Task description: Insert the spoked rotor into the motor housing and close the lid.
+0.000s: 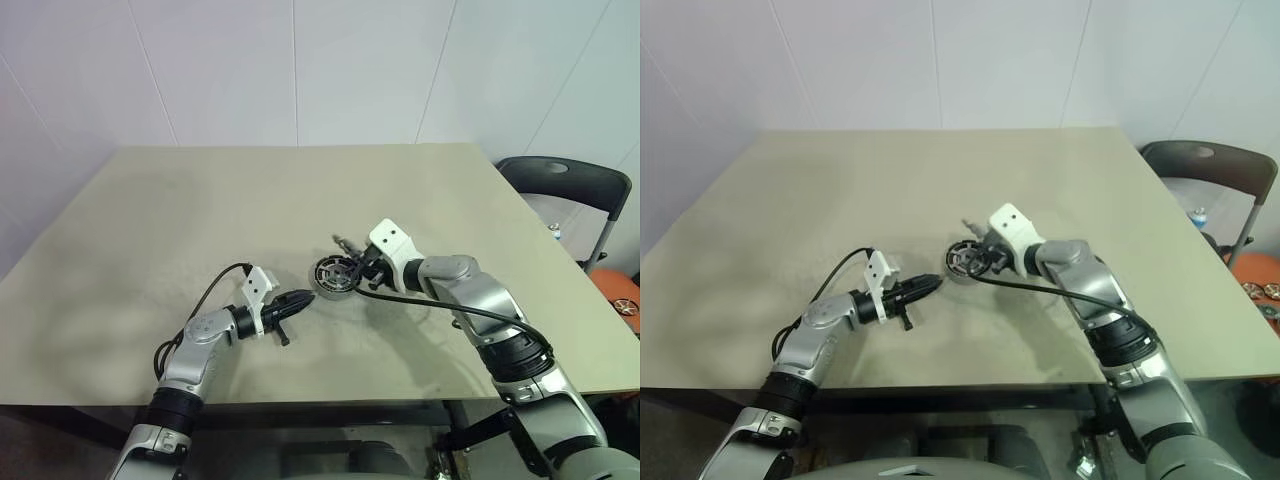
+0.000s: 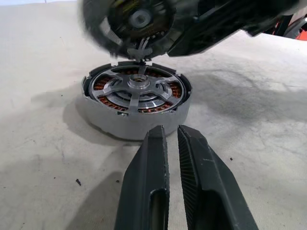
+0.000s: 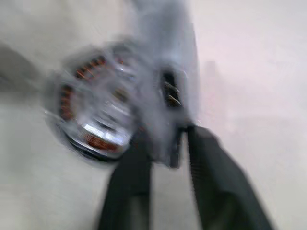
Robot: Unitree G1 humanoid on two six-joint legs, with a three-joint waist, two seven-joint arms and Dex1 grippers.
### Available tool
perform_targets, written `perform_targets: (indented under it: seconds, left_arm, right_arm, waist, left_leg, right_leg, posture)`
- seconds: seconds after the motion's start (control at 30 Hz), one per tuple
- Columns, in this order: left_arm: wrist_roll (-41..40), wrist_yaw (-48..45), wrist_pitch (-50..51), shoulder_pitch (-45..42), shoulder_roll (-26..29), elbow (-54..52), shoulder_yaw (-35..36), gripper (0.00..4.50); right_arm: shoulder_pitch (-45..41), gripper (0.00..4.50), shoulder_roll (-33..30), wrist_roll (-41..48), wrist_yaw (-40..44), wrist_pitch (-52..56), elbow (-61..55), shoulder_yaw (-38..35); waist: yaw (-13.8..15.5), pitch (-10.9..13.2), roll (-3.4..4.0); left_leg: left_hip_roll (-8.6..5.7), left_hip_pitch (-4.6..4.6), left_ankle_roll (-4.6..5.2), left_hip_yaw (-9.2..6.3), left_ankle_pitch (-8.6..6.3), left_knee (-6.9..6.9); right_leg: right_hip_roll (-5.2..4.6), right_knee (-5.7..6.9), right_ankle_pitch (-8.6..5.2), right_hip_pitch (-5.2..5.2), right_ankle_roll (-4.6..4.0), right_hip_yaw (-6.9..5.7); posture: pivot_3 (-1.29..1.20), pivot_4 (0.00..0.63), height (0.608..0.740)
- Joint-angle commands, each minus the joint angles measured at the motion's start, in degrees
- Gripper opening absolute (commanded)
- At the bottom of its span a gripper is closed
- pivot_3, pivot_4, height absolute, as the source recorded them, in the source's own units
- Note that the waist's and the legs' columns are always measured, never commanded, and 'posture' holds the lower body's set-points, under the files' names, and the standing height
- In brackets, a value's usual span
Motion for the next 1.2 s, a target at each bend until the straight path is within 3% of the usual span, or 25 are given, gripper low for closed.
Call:
perform_targets:
  seconds: [0.03,0.23,0.43,0.57,0.67,0.77,0.87,1.03,1.1,1.2]
  left_arm:
    - [-0.07,0.25,-1.34,-0.61,-0.15,-0.39,0.80,0.49]
    - [-0.32,0.39,-1.34,-0.91,0.20,-0.49,1.23,0.49]
    - [-2.65,-0.27,0.41,-2.04,1.41,-3.98,2.93,0.49]
    - [-3.44,-0.72,1.24,-2.55,2.66,-4.89,4.11,0.49]
    - [-3.49,-1.03,1.10,-3.16,4.04,-3.87,5.51,0.49]
    - [-3.44,-1.55,0.75,-3.22,5.13,-2.98,6.12,1.02]
    - [-4.09,-2.46,1.39,-3.07,5.64,-3.50,6.39,1.94]
    - [-3.30,-1.87,1.22,-2.63,5.27,-4.09,6.25,3.64]
    - [-2.64,-1.32,0.74,-2.31,5.09,-4.12,5.98,4.31]
    - [-2.34,-0.76,0.33,-2.01,4.86,-3.88,5.93,4.31]
  right_arm:
    - [-1.54,2.09,0.48,5.66,2.50,3.44,-1.34,-4.90]
    - [-1.29,2.09,-0.66,6.54,2.72,1.94,1.08,-5.08]
    - [-2.63,2.09,3.20,11.79,2.36,-1.89,4.56,-13.09]
    - [-1.29,2.09,3.71,10.28,1.29,-5.85,7.04,-11.88]
    - [0.93,2.09,2.73,3.48,-0.91,-13.32,9.73,-6.02]
    - [1.64,2.14,4.09,1.64,-1.93,-16.81,11.74,-4.51]
    - [0.57,2.14,6.27,0.96,-3.82,-19.41,14.68,-5.28]
    - [0.26,3.35,7.73,0.44,-2.54,-19.87,16.59,-3.60]
    - [0.62,3.39,8.48,0.60,-2.47,-19.97,16.63,-3.42]
    - [1.06,3.39,9.40,0.54,-2.22,-19.74,16.99,-3.02]
  waist:
    - [0.13,0.00,0.00]
    - [0.18,0.00,0.01]
    - [0.15,0.01,0.01]
    - [0.14,0.00,0.01]
    - [0.07,0.00,0.01]
    - [0.00,0.01,0.02]
    - [-0.20,0.01,0.02]
    - [0.02,0.01,0.02]
    - [-0.03,0.01,0.02]
    - [-0.14,0.01,0.02]
  left_leg:
    - [-0.01,0.00,0.00,-0.01,0.00,0.00]
    - [-0.25,-0.05,0.00,-0.02,0.00,0.01]
    - [-0.25,-0.38,-0.01,-0.07,0.00,0.01]
    - [-0.26,-0.44,-0.01,-0.07,0.00,0.01]
    - [-0.27,-0.49,-0.01,-0.07,0.00,0.01]
    - [-0.27,-0.51,-0.01,-0.06,0.00,0.01]
    - [-0.28,-0.51,-0.01,-0.05,0.00,0.03]
    - [-0.27,-0.50,-0.01,-0.07,0.01,0.05]
    - [-0.27,-0.51,-0.01,-0.07,0.01,0.05]
    - [-0.27,-0.51,-0.01,-0.07,0.01,0.05]
  right_leg:
    - [-0.02,0.00,0.00,0.01,0.00,-0.01]
    - [-0.41,-0.03,-0.02,0.01,-0.03,-0.06]
    - [-0.41,0.01,0.01,-0.30,0.00,-0.11]
    - [-0.44,-0.02,0.01,-0.34,0.01,-0.14]
    - [-0.44,-0.02,0.01,-0.38,0.00,-0.15]
    - [-0.44,-0.01,0.01,-0.40,0.00,-0.15]
    - [-0.40,0.00,0.01,-0.39,0.01,-0.15]
    - [-0.36,0.04,0.02,-0.38,0.02,-0.16]
    - [-0.36,0.03,0.02,-0.39,0.02,-0.17]
    - [-0.35,0.03,0.02,-0.38,0.03,-0.16]
  posture:
    - [0.00,0.000,0.740]
    - [0.00,0.000,0.740]
    - [0.00,0.000,0.740]
    - [0.00,0.000,0.740]
    - [0.00,0.000,0.740]
    - [0.00,0.000,0.740]
    - [0.00,0.000,0.740]
    - [0.00,0.000,0.740]
    - [0.00,0.000,0.740]
    - [0.00,0.000,0.740]
